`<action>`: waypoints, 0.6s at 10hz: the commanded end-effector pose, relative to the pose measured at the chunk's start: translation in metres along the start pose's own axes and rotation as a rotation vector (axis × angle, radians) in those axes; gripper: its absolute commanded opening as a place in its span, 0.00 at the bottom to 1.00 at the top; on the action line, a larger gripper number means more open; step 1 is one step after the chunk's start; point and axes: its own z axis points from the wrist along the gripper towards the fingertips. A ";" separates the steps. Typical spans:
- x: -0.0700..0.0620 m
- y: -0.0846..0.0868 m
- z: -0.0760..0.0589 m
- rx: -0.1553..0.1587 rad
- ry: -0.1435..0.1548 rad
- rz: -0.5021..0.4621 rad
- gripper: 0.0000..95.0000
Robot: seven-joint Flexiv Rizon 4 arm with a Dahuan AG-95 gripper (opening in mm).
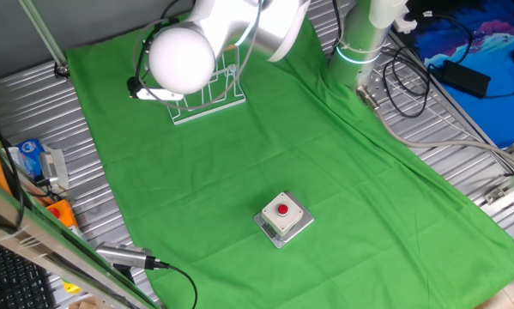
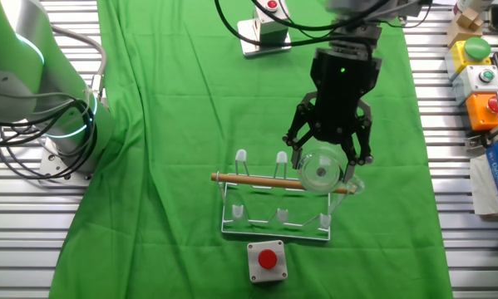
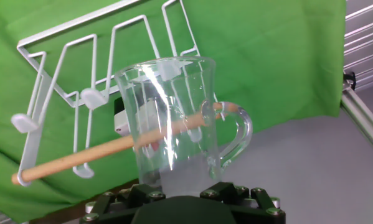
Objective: Put the cup on the cup rack
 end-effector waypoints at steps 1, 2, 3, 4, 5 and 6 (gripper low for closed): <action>-0.005 0.000 0.002 0.002 -0.001 0.009 0.00; -0.009 0.000 0.004 0.005 -0.003 0.014 0.00; -0.009 0.000 0.005 0.005 -0.002 0.015 0.00; -0.009 0.000 0.005 0.006 -0.002 0.016 0.00; -0.009 0.000 0.004 0.010 0.001 0.031 0.00; -0.009 0.000 0.004 0.011 0.000 0.031 0.00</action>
